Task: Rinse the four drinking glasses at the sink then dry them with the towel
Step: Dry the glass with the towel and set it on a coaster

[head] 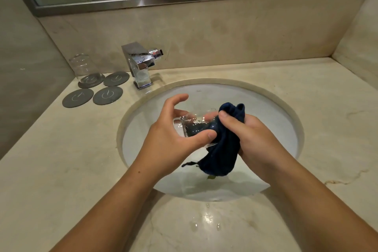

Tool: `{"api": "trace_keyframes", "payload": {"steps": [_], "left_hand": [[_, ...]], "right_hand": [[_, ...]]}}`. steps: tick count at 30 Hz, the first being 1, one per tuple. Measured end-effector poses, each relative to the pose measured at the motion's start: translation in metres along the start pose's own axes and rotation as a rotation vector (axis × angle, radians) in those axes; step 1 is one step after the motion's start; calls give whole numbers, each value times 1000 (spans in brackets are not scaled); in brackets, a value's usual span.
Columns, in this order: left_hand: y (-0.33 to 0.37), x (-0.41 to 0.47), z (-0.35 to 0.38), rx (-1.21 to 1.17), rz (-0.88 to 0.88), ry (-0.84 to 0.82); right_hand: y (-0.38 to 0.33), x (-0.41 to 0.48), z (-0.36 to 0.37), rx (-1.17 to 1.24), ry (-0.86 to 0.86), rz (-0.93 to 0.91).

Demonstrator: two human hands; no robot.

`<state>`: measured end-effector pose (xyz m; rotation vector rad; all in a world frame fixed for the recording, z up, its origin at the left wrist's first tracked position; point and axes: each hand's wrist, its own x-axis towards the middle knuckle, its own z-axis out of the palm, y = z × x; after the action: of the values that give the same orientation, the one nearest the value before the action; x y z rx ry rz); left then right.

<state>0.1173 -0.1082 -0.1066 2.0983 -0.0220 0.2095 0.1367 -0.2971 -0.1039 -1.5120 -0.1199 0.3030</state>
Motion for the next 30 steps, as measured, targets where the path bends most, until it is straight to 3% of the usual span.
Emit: {"api": "trace_keyframes", "payload": {"steps": [6, 8, 11, 13, 16, 18, 21, 23, 27, 30], "left_hand": [[-6, 5, 3, -58, -49, 7], [-7, 6, 1, -17, -35, 24], [-6, 7, 0, 0, -29, 25], [-3, 4, 2, -20, -37, 2], [-4, 4, 7, -46, -20, -4], [-7, 4, 7, -37, -30, -4], [-12, 5, 5, -15, -51, -19], [-12, 6, 5, -18, -38, -12], [-7, 6, 3, -83, 3, 30], [-3, 3, 3, -111, 41, 4]], "right_hand": [[4, 9, -7, 267, 115, 127], [4, 12, -13, 290, 325, 46], [-4, 4, -12, 38, 513, -239], [-5, -4, 1, -38, 396, -400], [6, -10, 16, -157, 58, -457], [11, -9, 12, -317, -63, -420], [8, -11, 3, -148, -171, -264], [4, -8, 1, -23, -168, -222], [3, -1, 5, -119, 15, -330], [9, 3, 10, -116, 46, -223]]}}
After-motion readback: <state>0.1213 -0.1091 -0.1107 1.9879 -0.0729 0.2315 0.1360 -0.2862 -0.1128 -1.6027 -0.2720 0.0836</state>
